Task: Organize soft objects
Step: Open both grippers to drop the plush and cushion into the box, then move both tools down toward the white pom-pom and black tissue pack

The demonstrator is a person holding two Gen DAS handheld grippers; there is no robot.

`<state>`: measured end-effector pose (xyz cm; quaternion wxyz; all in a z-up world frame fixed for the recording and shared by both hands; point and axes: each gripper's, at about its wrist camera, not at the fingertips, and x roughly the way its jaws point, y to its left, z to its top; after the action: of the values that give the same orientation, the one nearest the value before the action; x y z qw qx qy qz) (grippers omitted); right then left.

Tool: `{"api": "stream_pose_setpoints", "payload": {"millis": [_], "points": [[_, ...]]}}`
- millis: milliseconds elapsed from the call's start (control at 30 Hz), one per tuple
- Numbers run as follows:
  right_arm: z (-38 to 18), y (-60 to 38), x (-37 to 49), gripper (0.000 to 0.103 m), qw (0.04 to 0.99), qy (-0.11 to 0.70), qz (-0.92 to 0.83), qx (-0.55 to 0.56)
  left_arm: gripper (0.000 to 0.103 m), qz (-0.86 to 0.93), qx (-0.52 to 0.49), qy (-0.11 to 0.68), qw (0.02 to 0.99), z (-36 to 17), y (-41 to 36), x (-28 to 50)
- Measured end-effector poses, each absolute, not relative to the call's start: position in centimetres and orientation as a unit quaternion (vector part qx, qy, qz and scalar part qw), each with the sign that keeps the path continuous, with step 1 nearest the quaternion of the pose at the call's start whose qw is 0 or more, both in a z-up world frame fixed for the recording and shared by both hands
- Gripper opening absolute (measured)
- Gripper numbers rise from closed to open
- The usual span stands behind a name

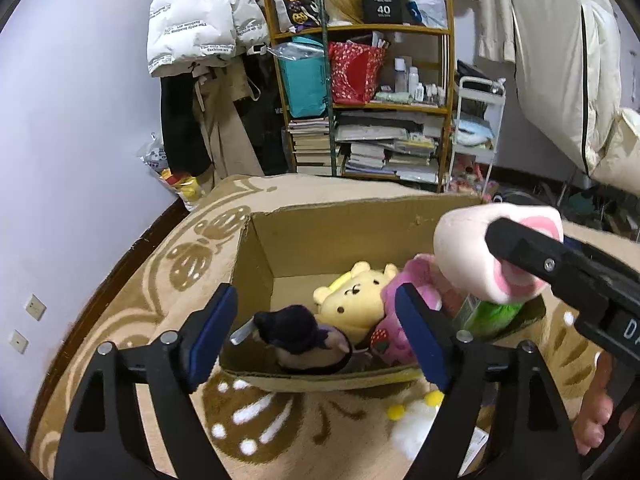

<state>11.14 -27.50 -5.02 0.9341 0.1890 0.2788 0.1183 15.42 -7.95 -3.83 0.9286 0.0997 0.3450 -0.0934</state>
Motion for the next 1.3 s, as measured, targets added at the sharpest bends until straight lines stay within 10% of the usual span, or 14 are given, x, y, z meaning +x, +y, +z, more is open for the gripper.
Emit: {"api": "stream_pose_setpoints", "payload": {"millis": [533, 967, 1300], "points": [[-4.5, -28.3, 10.7, 0.062, 0.931, 0.269, 0.110, 0.221, 0.093, -0.069, 0.084, 0.371, 0.922, -3.9, -5.8, 12.8], [-3.5, -29.0, 7.9, 0.102, 0.931, 0.312, 0.061, 0.178, 0.100, -0.068, 0.061, 0.401, 0.912, -3.7, -4.8, 10.9], [-4.0, -29.3, 6.2, 0.103, 0.917, 0.366, 0.053, 0.152, 0.100, -0.099, 0.079, 0.436, 0.891, -4.7, -6.7, 9.1]]}}
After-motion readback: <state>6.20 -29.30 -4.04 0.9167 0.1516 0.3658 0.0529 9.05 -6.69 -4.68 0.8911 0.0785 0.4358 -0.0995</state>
